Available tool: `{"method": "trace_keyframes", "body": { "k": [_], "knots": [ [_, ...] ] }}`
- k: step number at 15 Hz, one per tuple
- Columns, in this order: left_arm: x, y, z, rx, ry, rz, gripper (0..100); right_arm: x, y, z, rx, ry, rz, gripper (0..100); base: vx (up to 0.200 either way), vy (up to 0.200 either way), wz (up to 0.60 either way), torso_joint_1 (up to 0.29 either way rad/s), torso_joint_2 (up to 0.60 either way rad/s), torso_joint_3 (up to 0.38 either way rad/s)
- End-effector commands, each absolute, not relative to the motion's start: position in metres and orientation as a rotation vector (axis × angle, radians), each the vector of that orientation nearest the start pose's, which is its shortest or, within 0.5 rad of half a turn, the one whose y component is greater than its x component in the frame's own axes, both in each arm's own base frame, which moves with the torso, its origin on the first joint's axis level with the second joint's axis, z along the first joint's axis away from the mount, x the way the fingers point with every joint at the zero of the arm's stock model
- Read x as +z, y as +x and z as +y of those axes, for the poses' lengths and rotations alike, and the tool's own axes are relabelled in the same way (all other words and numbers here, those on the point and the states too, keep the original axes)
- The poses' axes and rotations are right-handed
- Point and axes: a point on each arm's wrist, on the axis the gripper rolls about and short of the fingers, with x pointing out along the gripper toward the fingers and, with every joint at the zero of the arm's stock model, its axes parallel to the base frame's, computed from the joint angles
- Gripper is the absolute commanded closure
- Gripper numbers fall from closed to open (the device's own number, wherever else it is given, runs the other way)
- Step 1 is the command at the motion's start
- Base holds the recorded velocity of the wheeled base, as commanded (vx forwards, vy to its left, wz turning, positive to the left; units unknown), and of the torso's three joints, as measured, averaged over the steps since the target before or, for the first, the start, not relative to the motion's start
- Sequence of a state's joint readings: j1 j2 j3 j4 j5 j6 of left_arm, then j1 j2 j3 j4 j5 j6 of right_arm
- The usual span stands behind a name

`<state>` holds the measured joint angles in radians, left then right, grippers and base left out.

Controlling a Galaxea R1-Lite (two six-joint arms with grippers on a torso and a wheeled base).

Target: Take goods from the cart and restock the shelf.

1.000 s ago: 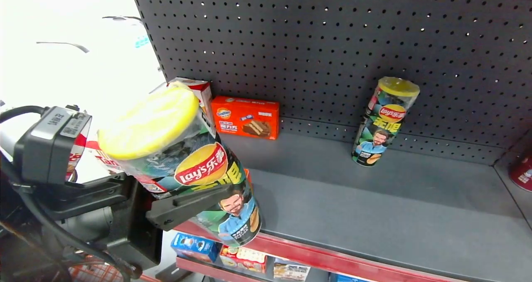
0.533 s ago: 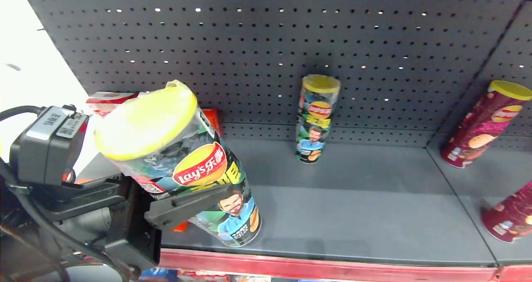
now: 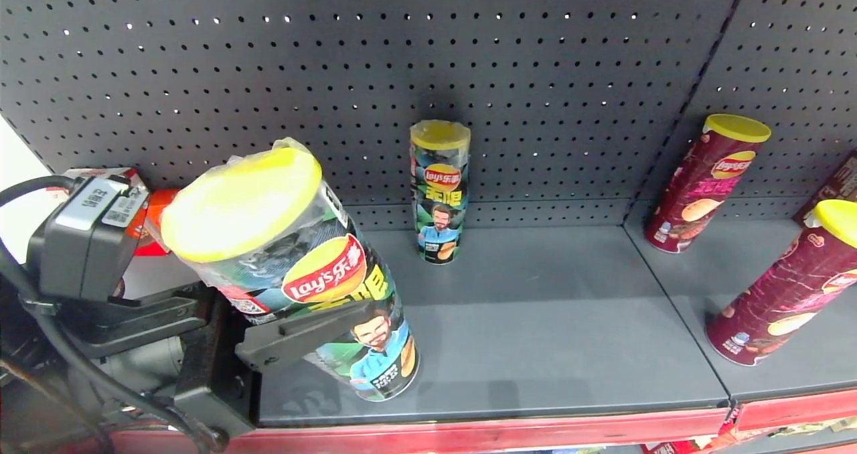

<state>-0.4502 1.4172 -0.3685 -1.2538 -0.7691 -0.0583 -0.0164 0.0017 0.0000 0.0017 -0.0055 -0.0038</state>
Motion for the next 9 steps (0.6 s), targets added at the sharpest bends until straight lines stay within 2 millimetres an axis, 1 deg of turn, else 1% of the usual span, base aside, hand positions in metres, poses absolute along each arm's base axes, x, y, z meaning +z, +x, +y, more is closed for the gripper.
{"method": "trace_keyframes", "body": {
  "k": [1,4,5,9],
  "knots": [
    [0.2007,0.1733,-0.1014,-1.222,-0.017,-0.174,100,0.0754,-0.0226,0.0003,-0.021,-0.005,0.005,0,0.0,0.0,0.0,0.0,0.0,0.0],
    [0.2004,0.1737,-0.1015,-1.221,-0.017,-0.173,100,0.0754,-0.0226,0.0003,-0.02,-0.008,0.005,0,0.0,0.0,0.0,0.0,0.0,0.0],
    [0.2008,0.174,-0.1012,-1.215,-0.018,-0.174,100,0.0754,-0.0226,0.0003,-0.02,-0.006,0.005,0,0.0,0.0,0.6,0.002,0.0,0.002],
    [0.2015,0.1721,-0.0998,-1.19,-0.02,-0.18,100,0.0754,-0.0226,0.0003,-0.021,-0.005,0.005,0,0.0,0.0,0.0,0.0,0.0,0.0]
  ]
}}
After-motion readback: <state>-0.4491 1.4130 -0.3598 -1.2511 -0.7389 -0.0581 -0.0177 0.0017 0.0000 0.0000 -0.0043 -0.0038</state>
